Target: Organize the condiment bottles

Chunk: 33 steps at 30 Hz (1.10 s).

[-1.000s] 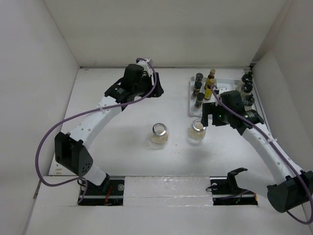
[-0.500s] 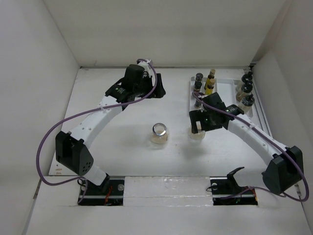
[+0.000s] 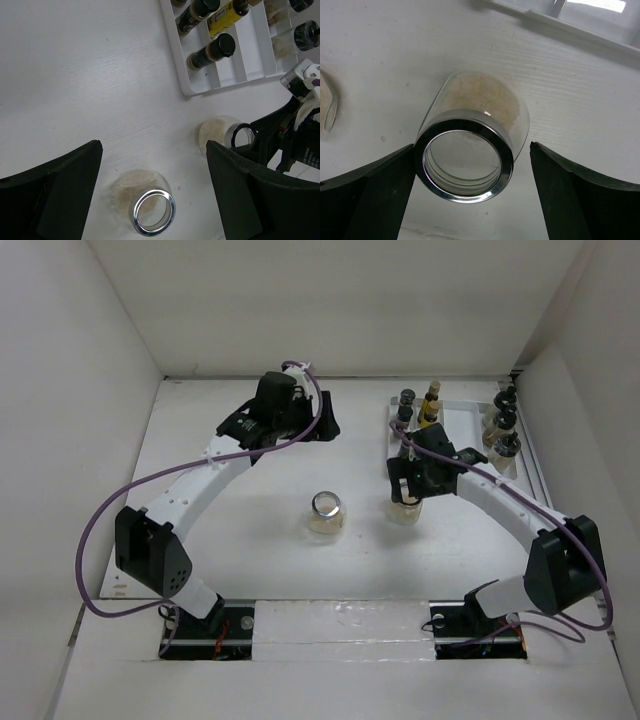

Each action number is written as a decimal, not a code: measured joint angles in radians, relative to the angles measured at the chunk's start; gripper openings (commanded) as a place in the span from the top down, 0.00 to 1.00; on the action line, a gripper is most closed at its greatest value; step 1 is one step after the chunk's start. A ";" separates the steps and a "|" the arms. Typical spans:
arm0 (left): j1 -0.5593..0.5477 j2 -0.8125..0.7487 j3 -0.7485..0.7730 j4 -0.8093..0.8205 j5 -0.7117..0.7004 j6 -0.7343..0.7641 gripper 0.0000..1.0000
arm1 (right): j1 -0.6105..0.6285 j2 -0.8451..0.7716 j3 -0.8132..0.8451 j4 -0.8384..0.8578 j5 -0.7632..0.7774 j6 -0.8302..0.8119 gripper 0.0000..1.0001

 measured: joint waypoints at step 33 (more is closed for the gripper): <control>0.000 0.035 0.000 -0.004 0.006 0.004 0.19 | -0.456 0.323 0.582 0.085 0.026 -0.075 0.52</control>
